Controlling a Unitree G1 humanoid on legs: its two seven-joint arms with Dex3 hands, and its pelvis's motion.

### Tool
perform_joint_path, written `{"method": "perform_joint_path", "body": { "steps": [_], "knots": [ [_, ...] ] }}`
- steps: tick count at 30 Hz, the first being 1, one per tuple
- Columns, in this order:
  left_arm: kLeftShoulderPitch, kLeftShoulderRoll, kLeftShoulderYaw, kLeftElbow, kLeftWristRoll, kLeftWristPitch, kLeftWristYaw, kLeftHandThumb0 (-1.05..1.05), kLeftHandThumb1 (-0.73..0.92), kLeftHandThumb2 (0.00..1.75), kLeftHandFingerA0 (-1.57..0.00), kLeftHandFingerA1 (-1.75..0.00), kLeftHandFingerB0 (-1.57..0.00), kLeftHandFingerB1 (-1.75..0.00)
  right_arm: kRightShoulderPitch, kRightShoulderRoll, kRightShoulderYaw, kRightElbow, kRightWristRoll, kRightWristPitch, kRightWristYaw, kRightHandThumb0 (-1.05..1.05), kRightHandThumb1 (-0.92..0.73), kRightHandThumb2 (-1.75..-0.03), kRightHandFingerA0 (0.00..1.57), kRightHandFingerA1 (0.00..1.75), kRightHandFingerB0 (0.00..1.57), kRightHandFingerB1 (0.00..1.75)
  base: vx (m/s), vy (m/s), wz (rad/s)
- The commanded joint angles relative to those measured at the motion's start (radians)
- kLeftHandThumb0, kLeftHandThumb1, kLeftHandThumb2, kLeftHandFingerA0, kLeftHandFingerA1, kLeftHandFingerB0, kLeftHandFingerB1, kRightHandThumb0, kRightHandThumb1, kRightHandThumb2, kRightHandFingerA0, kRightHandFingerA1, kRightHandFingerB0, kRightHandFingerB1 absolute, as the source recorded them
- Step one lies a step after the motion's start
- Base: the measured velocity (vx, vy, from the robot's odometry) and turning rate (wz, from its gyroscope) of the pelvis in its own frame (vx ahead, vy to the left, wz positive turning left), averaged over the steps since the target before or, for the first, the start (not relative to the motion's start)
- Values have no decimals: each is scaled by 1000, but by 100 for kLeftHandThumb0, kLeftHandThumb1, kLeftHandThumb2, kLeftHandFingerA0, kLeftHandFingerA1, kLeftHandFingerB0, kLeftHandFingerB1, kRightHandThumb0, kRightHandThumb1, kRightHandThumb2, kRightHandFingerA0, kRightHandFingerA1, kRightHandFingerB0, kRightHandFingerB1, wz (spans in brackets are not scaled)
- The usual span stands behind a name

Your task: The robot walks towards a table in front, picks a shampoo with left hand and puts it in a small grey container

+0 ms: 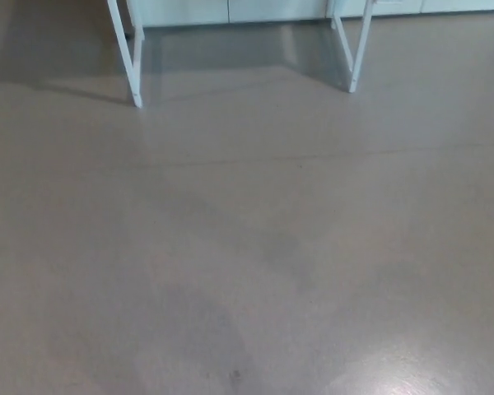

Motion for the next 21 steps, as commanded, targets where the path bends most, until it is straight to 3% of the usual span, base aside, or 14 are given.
{"method": "perform_joint_path", "body": {
  "steps": [1, 2, 5, 6, 11, 12, 13, 18, 19, 20, 21],
  "knots": [
    [0, 23, 11, 16, -42, -40, -21, -20, 58, 57, -65, -52, -51, -43, -2, -15, -7, 17, 12, -50, 5, -23, -66, -59, 66, 46, 52, 41, 16, -25, 31],
    [10, 23, -8, 18, -24, -40, -7, -32, 48, 70, -64, -58, -50, -51, 13, -15, -13, 20, 18, -58, 6, -24, -65, -59, 70, 47, 54, 41, 24, -14, -7],
    [15, 25, -23, 20, -22, -41, 0, -32, 48, 70, -64, -58, -50, -51, 19, -15, -18, 24, 18, -65, 7, -24, -65, -59, 70, 47, 54, 41, 14, -32, -1],
    [15, 33, -41, 21, -10, -42, -11, -25, 58, 57, -61, -47, -52, -42, 22, -14, -7, 25, 6, -69, 1, -24, -66, -59, 72, 47, 55, 41, 81, 83, -8],
    [23, 39, -51, 20, -26, -48, -10, -22, 57, 57, -65, -51, -54, -44, 35, -6, 12, 29, -12, -79, -18, -27, -65, -59, 75, 48, 58, 42, 156, 249, 2],
    [27, 42, -60, 21, -20, -52, -15, -23, 57, 57, -65, -51, -54, -44, 38, -4, 10, 32, -7, -73, -16, -24, -66, -59, 74, 48, 58, 42, 172, 414, -54],
    [29, 44, -68, 22, -15, -59, -24, -33, 47, 70, -62, -58, -48, -51, 35, -6, 15, 34, -10, -70, -12, -24, -67, -60, 72, 48, 56, 42, 169, 402, -6],
    [21, 45, -74, 25, -26, -50, -25, -34, 47, 70, -61, -58, -49, -51, 26, -10, 20, 38, -7, -70, -5, -23, -69, -60, 72, 49, 56, 43, 232, 92, 3],
    [11, 39, -58, 22, -46, -48, -30, -23, 56, 56, -64, -54, -51, -44, 15, -10, 27, 36, -14, -66, -12, -25, -68, -60, 71, 47, 56, 42, 233, -63, 11],
    [8, 40, -58, 22, -48, -45, -29, -23, 58, 57, -65, -52, -52, -44, 10, -8, 33, 39, -19, -65, -16, -25, -67, -59, 72, 48, 57, 42, 205, -87, 12],
    [4, 45, -65, 22, -40, -42, -23, -32, 49, 71, -62, -59, -49, -52, 7, -5, 40, 43, -25, -63, -21, -24, -67, -60, 71, 48, 57, 42, 238, -127, 10]
  ]
}}
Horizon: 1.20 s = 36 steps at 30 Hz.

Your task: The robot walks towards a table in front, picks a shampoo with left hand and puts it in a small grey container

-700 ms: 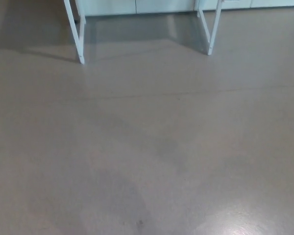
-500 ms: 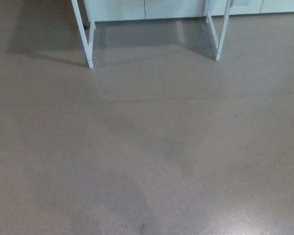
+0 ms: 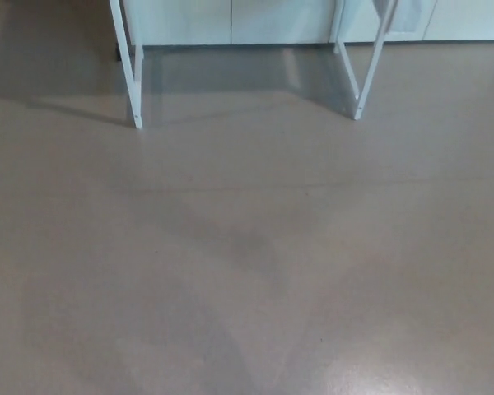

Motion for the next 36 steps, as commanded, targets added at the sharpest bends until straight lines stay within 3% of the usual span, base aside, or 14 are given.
{"method": "perform_joint_path", "body": {
  "steps": [1, 13, 14, 17, 18, 25, 26, 27, 32, 33, 36],
  "knots": [
    [-15, 7, -10, -2, -8, -16, 2, -32, 49, 71, -62, -59, -49, -52, -15, -11, 18, 10, -16, -6, -19, -24, -67, -60, 71, 48, 57, 42, 265, -158, 15],
    [2, 19, -50, -1, 1, -19, -13, -31, 50, 72, -65, -59, -50, -52, 34, -7, 29, 9, -11, -31, -30, -26, -68, -60, 73, 48, 60, 43, 316, -187, 11],
    [3, 21, -56, -2, 4, -20, -13, -23, 60, 58, -67, -50, -52, -43, 36, -6, 29, 9, -11, -31, -31, -26, -67, -59, 72, 48, 60, 43, 315, 12, -14],
    [10, 25, -64, -2, 3, -30, -19, -23, 61, 58, -68, -51, -52, -44, 41, -2, 28, 8, -8, -29, -30, -25, -67, -59, 71, 48, 59, 43, 333, 66, -25],
    [14, 29, -67, -1, 4, -32, -19, -32, 48, 70, -68, -60, -50, -52, 45, 2, 29, 8, -7, -29, -30, -23, -67, -59, 70, 48, 59, 43, 389, 115, -22],
    [20, 42, -95, 6, 12, -27, -12, -33, 48, 70, -67, -58, -49, -51, 57, 8, 40, 10, -13, -35, -35, -25, -67, -59, 72, 49, 59, 43, 465, 200, -33],
    [33, 36, -111, 1, 24, -34, -12, -26, 60, 58, -70, -49, -53, -42, 79, 1, 52, 21, -28, -38, -37, -30, -68, -59, 71, 47, 57, 41, 327, 165, 2],
    [37, 36, -114, 1, 25, -38, -12, -34, 50, 73, -65, -58, -50, -51, 83, 0, 54, 26, -30, -40, -37, -30, -68, -59, 70, 47, 57, 41, 331, 147, 3],
    [39, 37, -124, 1, 17, -41, -11, -34, 50, 73, -65, -58, -50, -51, 84, 0, 56, 29, -28, -42, -38, -30, -68, -59, 70, 47, 57, 41, 334, 45, 9],
    [41, 35, -128, 4, 21, -40, -5, -25, 59, 57, -69, -49, -56, -43, 92, 0, 58, 21, -30, -44, -39, -31, -68, -59, 71, 47, 57, 41, 368, -42, 13],
    [40, 30, -132, -1, 16, -41, -5, -23, 60, 57, -70, -51, -58, -44, 98, -2, 60, 13, -34, -46, -43, -29, -69, -59, 70, 47, 59, 42, 540, -135, 16]
  ]
}}
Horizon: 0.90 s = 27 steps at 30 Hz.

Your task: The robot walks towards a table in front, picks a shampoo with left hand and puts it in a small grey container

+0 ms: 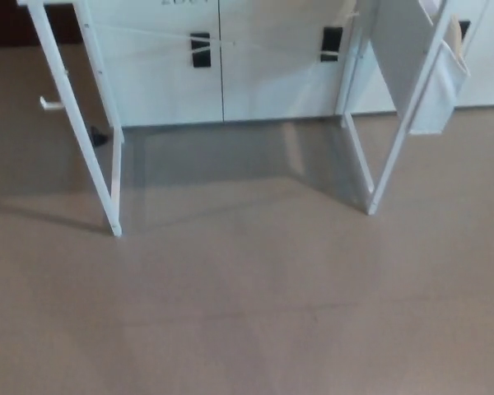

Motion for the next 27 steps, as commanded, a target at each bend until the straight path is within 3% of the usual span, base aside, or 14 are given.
{"method": "perform_joint_path", "body": {
  "steps": [1, 5, 6, 7, 8, 16, 17, 27],
  "knots": [
    [-5, 1, -11, -6, 12, -25, 5, -22, 59, 57, -71, -51, -59, -45, 5, -20, 7, -16, -11, -14, -14, -31, -68, -59, 70, 47, 58, 41, 575, -182, 87],
    [-7, 4, -16, -3, 14, -22, 3, -25, 59, 57, -69, -48, -55, -42, 8, -23, 14, -20, -17, -22, -19, -28, -69, -60, 71, 48, 58, 42, 513, -144, 26],
    [-10, 6, -17, 0, 13, -16, -1, -32, 50, 71, -63, -57, -51, -51, 4, -22, 13, -11, -15, -19, -21, -29, -68, -59, 71, 48, 58, 41, 386, -68, 3],
    [-10, 6, -16, 1, 10, -15, -4, -32, 50, 71, -63, -57, -51, -51, 3, -22, 13, -10, -15, -19, -22, -29, -68, -59, 71, 48, 58, 41, 422, -37, -4],
    [-8, 5, -23, -1, 17, -25, 1, -25, 59, 57, -70, -49, -56, -43, 5, -22, 11, -8, -13, -20, -19, -29, -68, -59, 70, 46, 58, 41, 417, 5, -14],
    [-32, 10, -44, -1, 24, -15, 5, -28, 61, 58, -70, -47, -56, -42, -10, -22, 15, -10, -16, -21, -22, -30, -69, -59, 71, 47, 59, 41, 455, 171, -28],
    [-33, 12, -48, 0, 27, -14, 7, -35, 51, 74, -65, -57, -51, -52, -10, -22, 18, -9, -19, -21, -27, -29, -68, -59, 71, 47, 58, 41, 499, 243, -50],
    [-38, 22, -74, 3, 38, -23, 1, -38, 49, 74, -67, -58, -50, -52, -19, -20, 24, -9, -19, -24, -28, -29, -70, -60, 71, 47, 58, 41, 334, 113, 3]
  ]
}}
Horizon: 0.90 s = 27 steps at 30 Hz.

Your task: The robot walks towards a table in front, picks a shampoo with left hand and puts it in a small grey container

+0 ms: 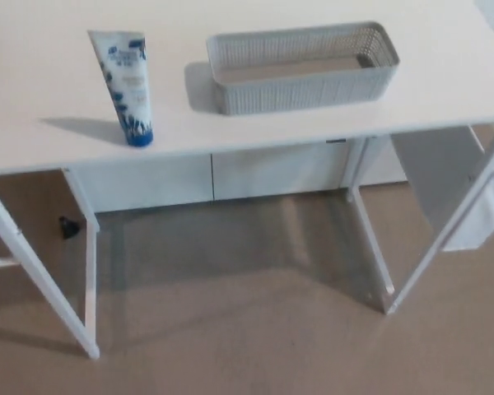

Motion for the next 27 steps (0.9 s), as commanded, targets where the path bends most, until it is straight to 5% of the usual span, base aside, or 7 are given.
{"method": "perform_joint_path", "body": {
  "steps": [1, 12, 24, 25, 26, 27],
  "knots": [
    [1, 14, -6, 4, 18, -6, -2, -37, 49, 74, -67, -58, -49, -51, -7, -9, -5, 5, 0, 5, -8, -27, -69, -61, 71, 48, 58, 41, 183, -86, 18],
    [-2, 17, -10, 7, 25, -7, 14, -37, 49, 73, -69, -59, -51, -52, -6, -4, -7, -3, 1, 10, -6, -30, -69, -60, 69, 47, 57, 41, 179, -82, 3],
    [-1, 20, -29, 8, 40, 6, -5, -39, 51, 76, -68, -59, -48, -51, -7, -4, 0, 21, -6, -1, -14, -30, -68, -59, 70, 47, 58, 41, 102, 156, -3],
    [2, 19, -34, 9, 45, 7, -5, -31, 60, 58, -78, -49, -53, -40, -2, -5, -2, 20, -4, -3, -15, -30, -68, -59, 71, 47, 59, 41, 0, 0, 0],
    [6, 18, -40, 9, 49, 7, -3, -31, 60, 58, -78, -49, -53, -40, 4, -5, -4, 20, -2, -3, -15, -30, -68, -59, 71, 47, 59, 41, 82, 25, 6],
    [7, 18, -47, 10, 54, 9, -4, -40, 51, 76, -72, -61, -48, -51, 8, -6, -4, 19, -2, -4, -16, -30, -69, -59, 71, 46, 58, 41, 0, 0, 0]
  ]
}}
